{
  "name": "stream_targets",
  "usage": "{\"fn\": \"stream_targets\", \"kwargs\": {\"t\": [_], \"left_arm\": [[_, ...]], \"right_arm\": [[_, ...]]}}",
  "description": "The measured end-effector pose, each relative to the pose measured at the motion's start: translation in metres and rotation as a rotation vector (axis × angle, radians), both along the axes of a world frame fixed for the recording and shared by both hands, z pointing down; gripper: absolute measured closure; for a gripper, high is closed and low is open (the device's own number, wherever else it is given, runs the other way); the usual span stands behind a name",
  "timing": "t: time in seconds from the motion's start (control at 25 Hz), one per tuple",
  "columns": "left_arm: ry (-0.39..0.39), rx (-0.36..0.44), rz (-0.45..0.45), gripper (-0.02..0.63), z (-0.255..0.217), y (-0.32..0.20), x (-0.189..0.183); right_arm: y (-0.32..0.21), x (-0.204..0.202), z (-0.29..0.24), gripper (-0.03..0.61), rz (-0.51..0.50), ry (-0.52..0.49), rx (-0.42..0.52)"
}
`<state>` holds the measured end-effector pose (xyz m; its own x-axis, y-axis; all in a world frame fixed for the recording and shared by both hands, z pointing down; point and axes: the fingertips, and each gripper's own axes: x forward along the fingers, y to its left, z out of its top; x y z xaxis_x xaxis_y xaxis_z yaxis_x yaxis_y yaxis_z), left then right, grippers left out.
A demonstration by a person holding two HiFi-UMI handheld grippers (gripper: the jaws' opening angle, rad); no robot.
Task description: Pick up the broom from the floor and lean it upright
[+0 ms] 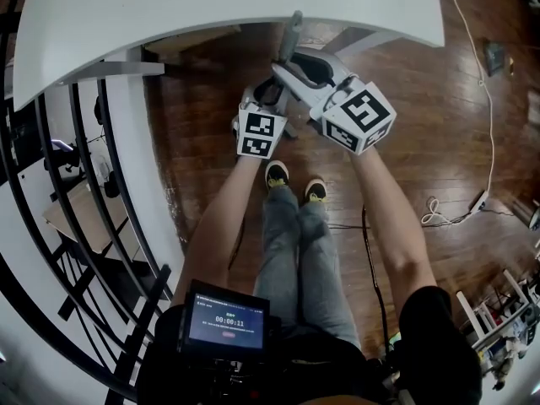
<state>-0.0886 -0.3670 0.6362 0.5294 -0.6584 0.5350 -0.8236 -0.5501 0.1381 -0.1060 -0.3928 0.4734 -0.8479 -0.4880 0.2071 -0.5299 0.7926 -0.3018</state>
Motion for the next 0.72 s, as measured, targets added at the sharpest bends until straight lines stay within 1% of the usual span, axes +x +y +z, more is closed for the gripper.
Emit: {"fn": "stream_targets", "kwargs": {"t": [0.16, 0.32, 0.44, 0.52, 0.6, 0.72], "left_arm": [[-0.001, 0.005, 0.016, 0.509, 0.0008, -0.0046, 0.0022], [-0.011, 0.008, 0.045, 0.498, 0.0012, -0.005, 0.0056], [-0.013, 0.011, 0.064, 0.445, 0.002, -0.0054, 0.0063], [-0.008, 0.011, 0.072, 0.399, 0.0015, -0.0054, 0.0064], [-0.006, 0.013, 0.086, 0.368, 0.0003, -0.0036, 0.0069], [-0.012, 0.018, 0.096, 0.353, -0.0018, -0.0033, 0.0038]], "right_arm": [[-0.0016, -0.0013, -0.0001, 0.486, -0.004, 0.009, 0.008], [-0.0028, 0.0003, -0.0002, 0.477, -0.003, -0.008, 0.003], [-0.0055, 0.0019, -0.0028, 0.46, 0.006, -0.032, 0.003], [-0.0072, 0.003, -0.0047, 0.434, 0.01, -0.043, 0.007], [-0.0067, 0.0034, -0.006, 0.428, 0.011, -0.044, 0.008], [-0.0055, 0.0021, -0.0077, 0.42, 0.013, -0.04, 0.012]]}}
